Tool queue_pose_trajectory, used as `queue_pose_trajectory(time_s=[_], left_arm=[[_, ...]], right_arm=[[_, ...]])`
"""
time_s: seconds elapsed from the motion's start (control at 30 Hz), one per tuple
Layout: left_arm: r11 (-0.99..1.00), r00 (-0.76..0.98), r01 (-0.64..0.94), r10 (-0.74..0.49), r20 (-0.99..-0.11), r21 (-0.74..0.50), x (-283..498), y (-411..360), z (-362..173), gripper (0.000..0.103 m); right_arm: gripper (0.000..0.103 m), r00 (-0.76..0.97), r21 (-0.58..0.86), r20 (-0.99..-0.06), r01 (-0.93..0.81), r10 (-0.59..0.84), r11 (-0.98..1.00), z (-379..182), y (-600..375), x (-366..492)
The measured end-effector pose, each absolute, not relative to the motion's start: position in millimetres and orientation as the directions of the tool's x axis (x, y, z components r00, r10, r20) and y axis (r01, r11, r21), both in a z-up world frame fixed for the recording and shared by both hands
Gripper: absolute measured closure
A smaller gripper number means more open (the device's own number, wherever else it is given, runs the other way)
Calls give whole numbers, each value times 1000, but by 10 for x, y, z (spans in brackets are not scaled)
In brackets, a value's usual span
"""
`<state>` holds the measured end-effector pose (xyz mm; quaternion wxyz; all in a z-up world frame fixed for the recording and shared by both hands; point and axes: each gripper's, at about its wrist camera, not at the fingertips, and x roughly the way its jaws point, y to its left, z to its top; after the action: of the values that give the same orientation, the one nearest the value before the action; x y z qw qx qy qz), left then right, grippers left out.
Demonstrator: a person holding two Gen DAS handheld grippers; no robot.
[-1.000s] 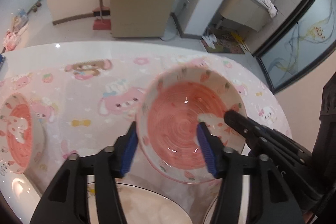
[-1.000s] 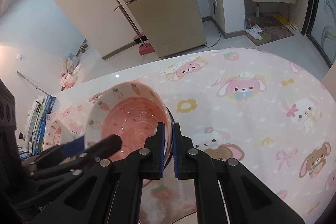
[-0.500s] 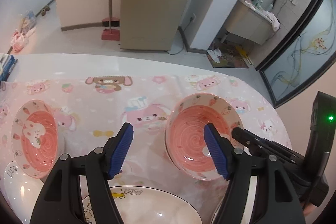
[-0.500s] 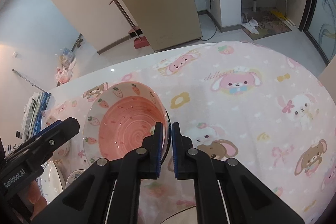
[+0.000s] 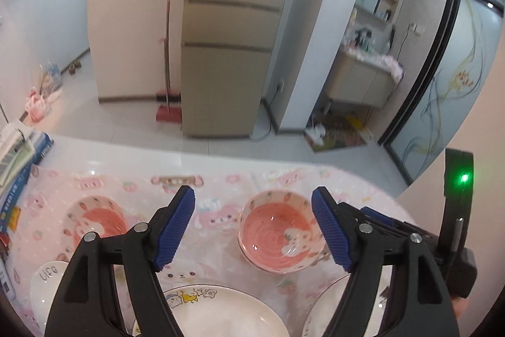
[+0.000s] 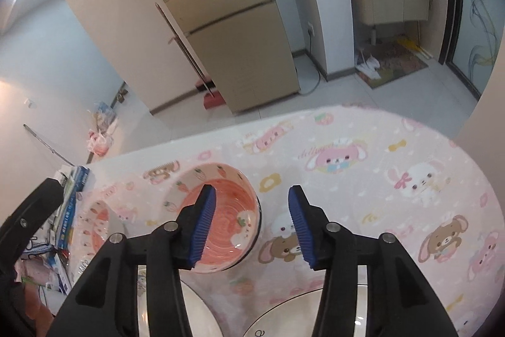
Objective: Organize plates and bowls
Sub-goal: 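Move both grippers to the second pink strawberry bowl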
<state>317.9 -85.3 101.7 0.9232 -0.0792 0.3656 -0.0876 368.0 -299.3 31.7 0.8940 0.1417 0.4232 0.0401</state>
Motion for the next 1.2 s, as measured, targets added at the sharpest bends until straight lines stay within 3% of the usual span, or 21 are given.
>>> queue_pose_trajectory(time_s=[0.17, 0.4, 0.47, 0.53, 0.7, 0.87, 1.03, 1.2], left_arm=[[981, 787, 110, -184, -589, -160, 2898, -651, 1440, 17], [992, 850, 52, -105, -516, -117, 2446, -165, 1705, 14], [991, 866, 43, -101, -490, -128, 2371, -7, 1757, 9], [989, 886, 59, -114, -450, -135, 2293, 129, 1807, 7], [996, 923, 37, -65, -379, -81, 2176, 375, 1891, 1], [996, 930, 16, -47, -365, -86, 2161, 626, 1865, 1], [992, 908, -24, -31, -419, -125, 2266, 862, 1616, 1], [986, 854, -58, -34, -519, -158, 2505, 1074, 1290, 1]], right_arm=[[44, 723, 293, -664, 17, 191, 956, 714, -2919, 3380], [32, 837, 262, -532, 17, 130, 965, 1206, -2763, 2893], [17, 873, 259, -480, 43, 90, 965, 1331, -2722, 2751], [16, 889, 261, -448, 23, 100, 965, 1460, -2613, 2671], [16, 874, 319, -431, -85, 225, 944, 1718, -2199, 2682], [16, 857, 256, -430, -185, 283, 949, 1811, -1508, 2761], [16, 807, 283, -488, -214, 332, 935, 1448, -1040, 2964], [16, 755, 217, -592, -187, 281, 958, 942, -770, 3275]])
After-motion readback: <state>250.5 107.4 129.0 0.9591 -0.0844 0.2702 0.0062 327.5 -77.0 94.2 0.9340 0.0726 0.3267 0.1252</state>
